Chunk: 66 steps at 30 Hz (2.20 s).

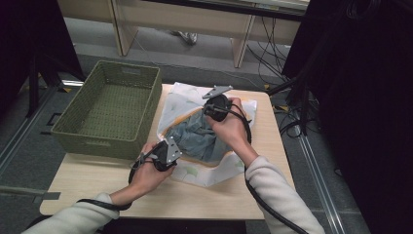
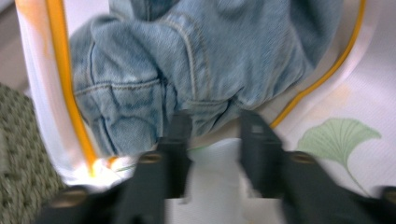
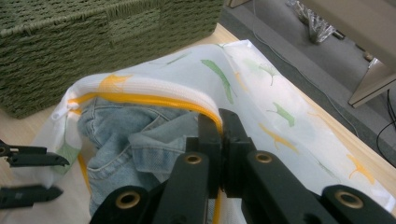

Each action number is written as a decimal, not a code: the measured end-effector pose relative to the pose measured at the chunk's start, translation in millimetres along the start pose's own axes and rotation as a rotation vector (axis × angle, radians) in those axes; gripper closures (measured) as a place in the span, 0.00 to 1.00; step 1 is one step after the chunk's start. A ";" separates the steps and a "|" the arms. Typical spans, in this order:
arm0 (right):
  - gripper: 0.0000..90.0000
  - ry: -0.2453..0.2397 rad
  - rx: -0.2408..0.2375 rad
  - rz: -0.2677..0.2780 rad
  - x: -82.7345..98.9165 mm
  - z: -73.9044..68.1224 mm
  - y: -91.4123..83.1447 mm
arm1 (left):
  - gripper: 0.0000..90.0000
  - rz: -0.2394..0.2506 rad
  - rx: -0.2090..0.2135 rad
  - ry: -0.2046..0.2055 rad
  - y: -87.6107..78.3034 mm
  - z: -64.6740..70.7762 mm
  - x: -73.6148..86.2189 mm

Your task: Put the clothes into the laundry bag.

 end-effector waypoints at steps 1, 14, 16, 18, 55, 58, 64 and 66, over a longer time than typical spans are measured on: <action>1.00 0.009 0.000 -0.004 0.7 -0.2 -0.2 | 0.90 -0.012 0.005 -0.019 -1.6 -0.5 1.9; 1.00 0.006 0.017 -0.009 4.8 9.6 -2.2 | 0.97 -0.052 0.037 -0.128 -52.0 3.7 14.1; 1.00 0.007 0.013 -0.014 4.9 6.1 -1.2 | 0.97 -0.066 0.048 -0.119 -57.3 7.0 16.3; 1.00 -0.001 0.008 -0.017 4.8 4.2 0.0 | 0.96 -0.082 0.036 -0.110 -62.8 6.4 17.9; 1.00 -0.012 -0.011 -0.025 4.6 -5.9 3.6 | 0.58 0.089 0.142 -0.089 -22.3 43.5 -47.6; 1.00 -0.015 -0.019 -0.028 3.6 -9.5 3.8 | 0.58 0.041 0.154 -0.036 2.6 56.1 -41.1; 1.00 -0.020 -0.032 -0.030 3.3 -13.5 4.9 | 0.49 -0.006 0.017 0.125 37.0 50.6 -26.4; 1.00 -0.020 -0.036 -0.032 4.3 -14.3 5.5 | 0.44 0.014 -0.029 0.127 36.7 49.3 -26.2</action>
Point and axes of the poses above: each handheld gripper's, and its own axes: y roughly forward along the jaws, x roughly out of its underside, z roughly to its right, the point moved 9 cm from there along y, roughly forward along the jaws, and after that the axes turned 9 degrees about z, right-handed, at the moved point
